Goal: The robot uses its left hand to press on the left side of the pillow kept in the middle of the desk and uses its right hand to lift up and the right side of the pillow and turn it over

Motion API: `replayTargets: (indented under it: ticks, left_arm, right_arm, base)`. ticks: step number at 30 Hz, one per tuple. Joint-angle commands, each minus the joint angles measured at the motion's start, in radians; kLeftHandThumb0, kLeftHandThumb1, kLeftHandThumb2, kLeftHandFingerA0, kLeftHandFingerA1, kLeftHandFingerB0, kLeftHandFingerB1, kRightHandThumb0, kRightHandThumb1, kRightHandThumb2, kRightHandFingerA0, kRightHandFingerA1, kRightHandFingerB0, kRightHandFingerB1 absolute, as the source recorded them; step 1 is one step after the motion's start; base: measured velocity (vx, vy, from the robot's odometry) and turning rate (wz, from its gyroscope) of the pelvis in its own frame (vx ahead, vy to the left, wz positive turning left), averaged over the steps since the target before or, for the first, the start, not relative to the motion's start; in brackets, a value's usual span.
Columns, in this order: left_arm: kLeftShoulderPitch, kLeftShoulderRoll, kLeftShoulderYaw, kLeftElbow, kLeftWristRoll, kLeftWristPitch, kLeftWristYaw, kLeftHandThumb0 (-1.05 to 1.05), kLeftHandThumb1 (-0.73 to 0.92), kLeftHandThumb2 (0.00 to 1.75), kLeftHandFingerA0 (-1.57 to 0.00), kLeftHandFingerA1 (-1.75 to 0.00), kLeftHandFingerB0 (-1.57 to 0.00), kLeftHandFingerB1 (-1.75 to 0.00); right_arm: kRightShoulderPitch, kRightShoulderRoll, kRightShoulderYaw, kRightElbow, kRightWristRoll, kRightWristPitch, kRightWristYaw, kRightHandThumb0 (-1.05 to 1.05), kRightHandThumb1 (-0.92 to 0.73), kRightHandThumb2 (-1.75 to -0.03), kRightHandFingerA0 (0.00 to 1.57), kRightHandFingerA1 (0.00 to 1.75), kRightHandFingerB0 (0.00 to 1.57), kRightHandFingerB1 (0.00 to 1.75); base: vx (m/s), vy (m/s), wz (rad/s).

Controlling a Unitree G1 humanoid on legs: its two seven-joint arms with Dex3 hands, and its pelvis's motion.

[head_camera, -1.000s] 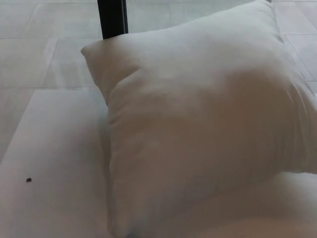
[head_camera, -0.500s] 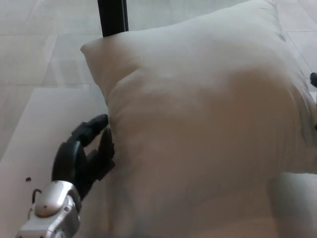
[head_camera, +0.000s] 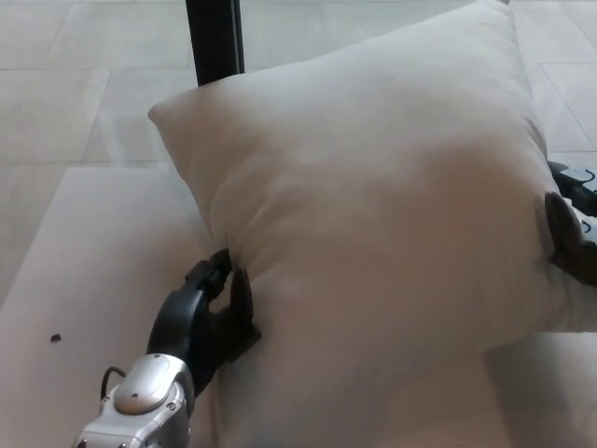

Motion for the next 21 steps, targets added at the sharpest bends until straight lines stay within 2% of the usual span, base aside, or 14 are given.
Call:
replayTargets:
  ticks: [1,6,7,8,10,11,13,14,15,16,17,18,20,21]
  left_arm:
    - [0.024,-0.057,-0.046,0.069,0.015,0.07,0.001,-1.05,0.74,1.18,0.0,-0.22,0.0,-0.11]
    - [0.013,-0.133,-0.024,0.117,0.029,0.046,0.059,-1.05,0.71,1.09,-0.04,-0.32,0.0,-0.13]
    - [0.013,-0.145,-0.028,0.137,0.039,0.023,0.068,-1.05,0.7,1.07,-0.01,-0.27,0.0,-0.1]
    - [0.012,-0.148,-0.027,0.141,0.043,0.019,0.069,-1.05,0.7,1.07,-0.01,-0.27,0.0,-0.1]
    - [0.018,-0.182,-0.065,0.171,0.075,0.011,0.095,-1.05,0.68,1.03,-0.06,-0.22,0.0,-0.09]
    - [0.015,-0.2,-0.068,0.191,0.082,0.005,0.105,-1.01,0.65,1.01,-0.08,-0.26,0.0,-0.12]
    - [0.016,-0.228,-0.068,0.213,0.083,-0.009,0.112,-0.97,0.61,1.01,-0.05,-0.28,0.0,-0.16]
    - [0.018,-0.247,-0.094,0.241,0.102,-0.033,0.118,-0.84,0.56,0.86,-0.01,-0.32,0.0,0.0]
    - [0.024,-0.265,-0.115,0.264,0.111,-0.073,0.117,-0.78,0.67,0.82,0.0,-0.37,0.0,0.0]
    - [0.03,-0.271,-0.138,0.274,0.116,-0.098,0.109,-0.77,0.65,0.85,0.0,-0.31,0.0,0.0]
    - [0.031,-0.27,-0.158,0.278,0.122,-0.106,0.1,-0.72,0.72,0.86,-0.01,-0.23,0.0,0.0]
    - [0.005,-0.272,-0.188,0.299,0.142,-0.075,0.108,-0.65,0.91,0.68,-0.27,-0.93,-0.04,-0.29]
    - [-0.032,-0.282,-0.204,0.329,0.163,-0.027,0.138,-0.65,0.91,0.68,-0.27,-0.93,-0.04,-0.29]
    - [-0.037,-0.267,-0.227,0.341,0.161,-0.054,0.09,-0.85,0.67,1.07,-0.42,-0.89,-0.08,-0.51]
  right_arm:
    - [-0.014,0.039,0.06,-0.053,-0.013,0.072,0.06,-0.94,-0.92,-0.7,0.26,0.44,0.16,0.29]
    - [-0.055,0.094,0.118,-0.105,-0.016,0.104,0.067,-0.97,-0.91,-0.68,0.29,0.44,0.19,0.29]
    - [-0.061,0.11,0.122,-0.117,-0.007,0.114,0.068,-1.02,-0.74,-1.14,0.22,0.52,0.09,0.41]
    - [-0.061,0.113,0.122,-0.12,-0.007,0.118,0.069,-1.02,-0.74,-1.14,0.22,0.52,0.09,0.41]
    - [-0.075,0.183,0.143,-0.155,0.014,0.156,0.053,-0.93,-0.69,-1.11,0.21,0.54,0.1,0.43]
    - [-0.076,0.203,0.152,-0.165,0.014,0.163,0.056,-0.97,-0.91,-0.68,0.25,0.47,0.17,0.32]
    - [-0.076,0.234,0.157,-0.184,0.021,0.191,0.052,-0.98,-0.89,-0.69,0.23,0.46,0.17,0.32]
    - [-0.073,0.254,0.184,-0.2,0.01,0.201,0.054,-0.91,-0.7,-1.12,0.22,0.54,0.09,0.43]
    - [-0.071,0.271,0.209,-0.202,0.003,0.191,0.063,-0.96,-0.91,-0.69,0.24,0.48,0.14,0.31]
    - [-0.069,0.278,0.234,-0.199,-0.012,0.184,0.069,-0.99,-0.92,-0.68,0.26,0.49,0.15,0.32]
    - [-0.066,0.287,0.248,-0.195,-0.018,0.188,0.07,-1.04,-0.73,-1.16,0.25,0.58,0.06,0.38]
    - [-0.056,0.31,0.266,-0.19,-0.021,0.196,0.064,-0.97,-0.73,-1.15,0.24,0.58,0.05,0.4]
    - [-0.044,0.329,0.284,-0.19,-0.028,0.198,0.054,-0.97,-0.73,-1.15,0.24,0.58,0.05,0.4]
    - [-0.035,0.342,0.294,-0.187,-0.032,0.196,0.048,-0.93,-0.72,-1.14,0.25,0.59,0.07,0.44]
  base:
    - [0.0,0.0,0.0]
    - [0.0,0.0,0.0]
    - [0.0,0.0,0.0]
    - [0.0,0.0,0.0]
    - [0.0,0.0,0.0]
    - [0.0,0.0,0.0]
    - [0.0,0.0,0.0]
    - [0.0,0.0,0.0]
    - [0.0,0.0,0.0]
    - [0.0,0.0,0.0]
    - [0.0,0.0,0.0]
    - [0.0,0.0,0.0]
    - [0.0,0.0,0.0]
    - [0.0,0.0,0.0]
